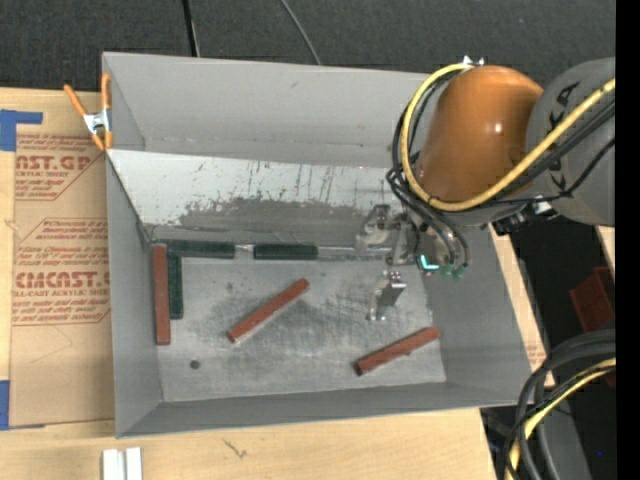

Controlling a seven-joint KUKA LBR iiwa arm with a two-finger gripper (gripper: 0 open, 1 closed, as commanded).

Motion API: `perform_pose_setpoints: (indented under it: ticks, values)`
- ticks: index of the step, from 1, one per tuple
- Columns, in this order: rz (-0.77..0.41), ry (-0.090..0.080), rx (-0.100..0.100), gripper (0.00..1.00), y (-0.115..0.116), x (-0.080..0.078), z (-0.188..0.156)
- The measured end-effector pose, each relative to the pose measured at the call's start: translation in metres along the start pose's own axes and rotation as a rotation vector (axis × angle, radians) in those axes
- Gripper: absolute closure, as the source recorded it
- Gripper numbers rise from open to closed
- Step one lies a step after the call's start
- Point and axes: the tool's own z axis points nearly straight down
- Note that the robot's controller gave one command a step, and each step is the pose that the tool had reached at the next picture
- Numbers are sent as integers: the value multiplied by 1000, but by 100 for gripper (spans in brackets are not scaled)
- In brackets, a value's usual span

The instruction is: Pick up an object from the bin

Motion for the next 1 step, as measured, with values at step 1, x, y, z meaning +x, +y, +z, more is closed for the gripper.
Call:
perform_pose_setpoints:
  ticks: [1]
  values:
    - [0,-8,0,0,0,-2,-4]
